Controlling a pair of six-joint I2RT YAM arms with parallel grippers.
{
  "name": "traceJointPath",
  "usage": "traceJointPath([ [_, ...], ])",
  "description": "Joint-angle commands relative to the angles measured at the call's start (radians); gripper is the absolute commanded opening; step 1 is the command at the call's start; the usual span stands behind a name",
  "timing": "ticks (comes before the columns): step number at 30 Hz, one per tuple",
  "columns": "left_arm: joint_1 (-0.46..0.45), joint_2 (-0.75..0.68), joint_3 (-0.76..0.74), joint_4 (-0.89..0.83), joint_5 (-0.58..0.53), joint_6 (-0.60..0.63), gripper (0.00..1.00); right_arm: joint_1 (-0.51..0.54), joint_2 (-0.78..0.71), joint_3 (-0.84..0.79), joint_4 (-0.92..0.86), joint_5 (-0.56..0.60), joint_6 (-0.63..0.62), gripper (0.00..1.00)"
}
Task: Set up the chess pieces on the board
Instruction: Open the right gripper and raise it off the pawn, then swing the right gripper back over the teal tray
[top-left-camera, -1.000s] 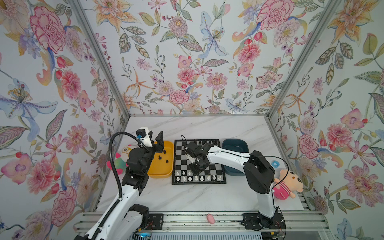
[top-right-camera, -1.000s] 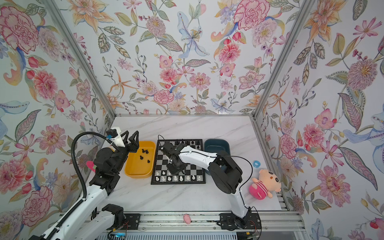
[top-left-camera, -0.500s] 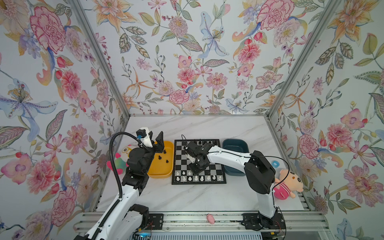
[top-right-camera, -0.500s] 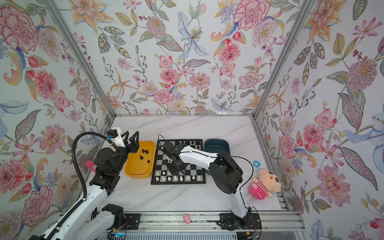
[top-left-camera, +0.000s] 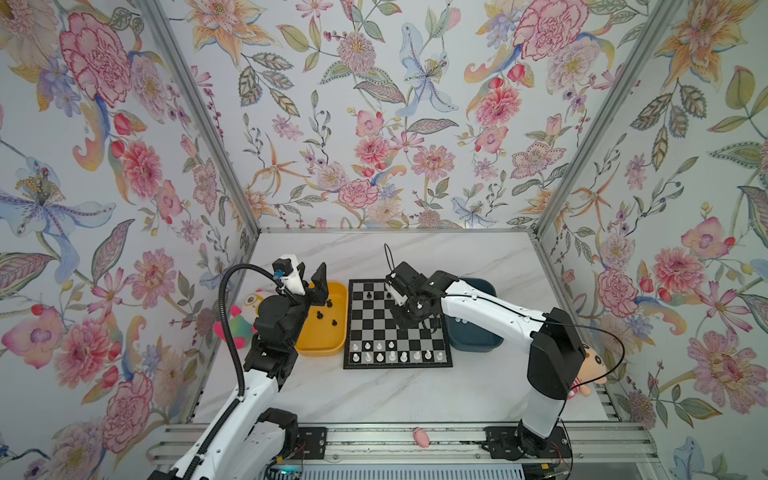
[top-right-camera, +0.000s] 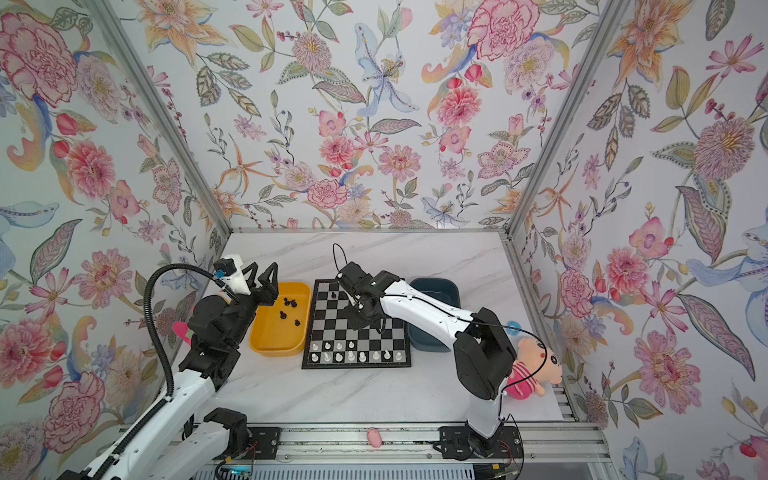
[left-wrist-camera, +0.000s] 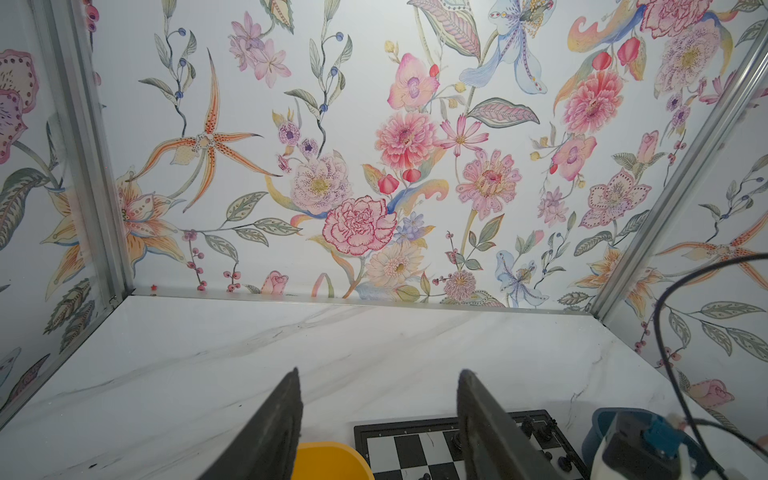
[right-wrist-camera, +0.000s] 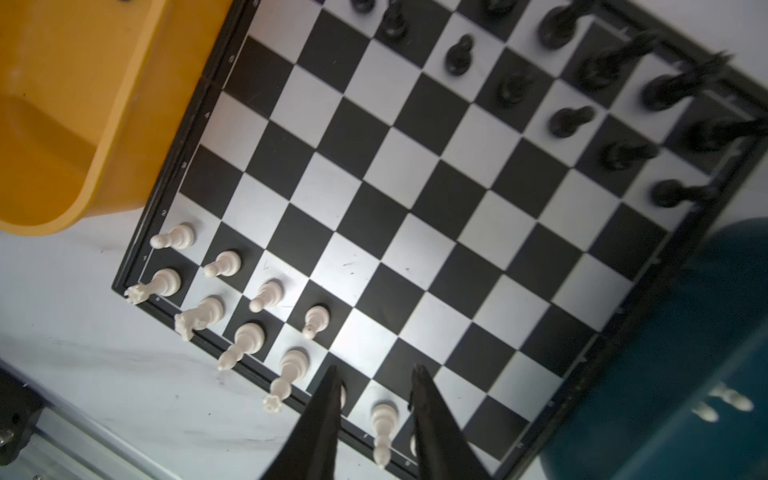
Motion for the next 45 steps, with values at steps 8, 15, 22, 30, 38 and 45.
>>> traceJointPath([
  [8, 0.014, 0.069, 0.007, 0.031, -0.010, 0.002, 0.61, -0.308, -0.121, -0.154, -0.004, 0.092, -0.092, 0.28],
  [15, 0.014, 0.130, 0.028, 0.055, 0.018, -0.012, 0.60, -0.432, -0.108, -0.220, 0.079, 0.011, -0.118, 0.27],
  [22, 0.015, 0.159, 0.040, 0.062, 0.025, -0.018, 0.60, -0.456, -0.041, -0.226, 0.123, -0.046, -0.134, 0.26],
  [30, 0.013, 0.157, 0.043, 0.054, 0.018, -0.016, 0.59, -0.466, 0.032, -0.216, 0.141, -0.067, -0.142, 0.25],
  [38, 0.013, 0.166, 0.046, 0.054, 0.019, -0.017, 0.59, -0.479, 0.055, -0.230, 0.150, -0.066, -0.145, 0.25],
  [45, 0.013, 0.169, 0.047, 0.054, 0.020, -0.020, 0.59, -0.489, 0.081, -0.228, 0.161, -0.083, -0.150, 0.25],
])
